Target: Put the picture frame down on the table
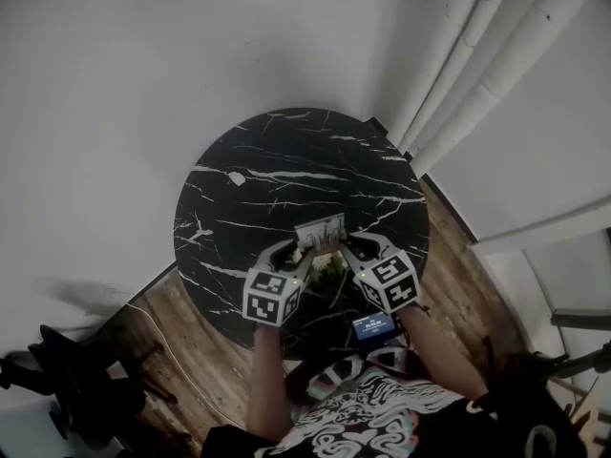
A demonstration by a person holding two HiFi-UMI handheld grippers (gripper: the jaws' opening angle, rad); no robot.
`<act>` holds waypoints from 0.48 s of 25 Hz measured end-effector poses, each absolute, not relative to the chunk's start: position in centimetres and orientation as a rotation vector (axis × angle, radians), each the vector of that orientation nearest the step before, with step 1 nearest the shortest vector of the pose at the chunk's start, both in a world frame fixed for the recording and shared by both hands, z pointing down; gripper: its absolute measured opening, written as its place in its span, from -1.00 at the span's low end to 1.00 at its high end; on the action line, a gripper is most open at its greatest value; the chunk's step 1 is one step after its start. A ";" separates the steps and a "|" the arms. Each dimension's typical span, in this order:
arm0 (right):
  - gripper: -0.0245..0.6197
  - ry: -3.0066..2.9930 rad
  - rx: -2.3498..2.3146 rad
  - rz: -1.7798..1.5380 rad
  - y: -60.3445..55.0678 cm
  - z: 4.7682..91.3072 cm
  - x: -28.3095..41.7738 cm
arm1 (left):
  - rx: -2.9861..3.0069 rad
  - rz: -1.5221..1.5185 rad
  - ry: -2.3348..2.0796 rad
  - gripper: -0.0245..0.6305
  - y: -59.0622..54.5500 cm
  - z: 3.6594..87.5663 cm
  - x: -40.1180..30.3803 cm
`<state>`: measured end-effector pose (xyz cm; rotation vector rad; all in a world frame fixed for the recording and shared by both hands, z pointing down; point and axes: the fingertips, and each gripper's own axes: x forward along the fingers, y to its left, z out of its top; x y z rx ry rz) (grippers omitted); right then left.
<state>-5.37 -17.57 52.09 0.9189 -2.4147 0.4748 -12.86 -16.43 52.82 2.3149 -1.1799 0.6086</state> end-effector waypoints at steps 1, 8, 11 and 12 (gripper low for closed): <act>-0.75 -2.414 0.914 0.480 -17.8 52.3 -5.5 | 2.313 0.616 -1.179 -0.47 -16.7 53.0 -13.0; -0.75 -2.394 0.868 0.488 -19.3 53.7 -6.1 | 2.286 0.627 -1.165 -0.47 -18.2 54.5 -13.5; -0.75 -2.388 0.853 0.501 -20.0 54.3 -6.1 | 2.275 0.627 -1.163 -0.47 -18.9 55.1 -13.5; -0.75 -2.388 0.850 0.505 -20.3 54.6 -6.1 | 2.273 0.628 -1.163 -0.47 -19.2 55.3 -13.5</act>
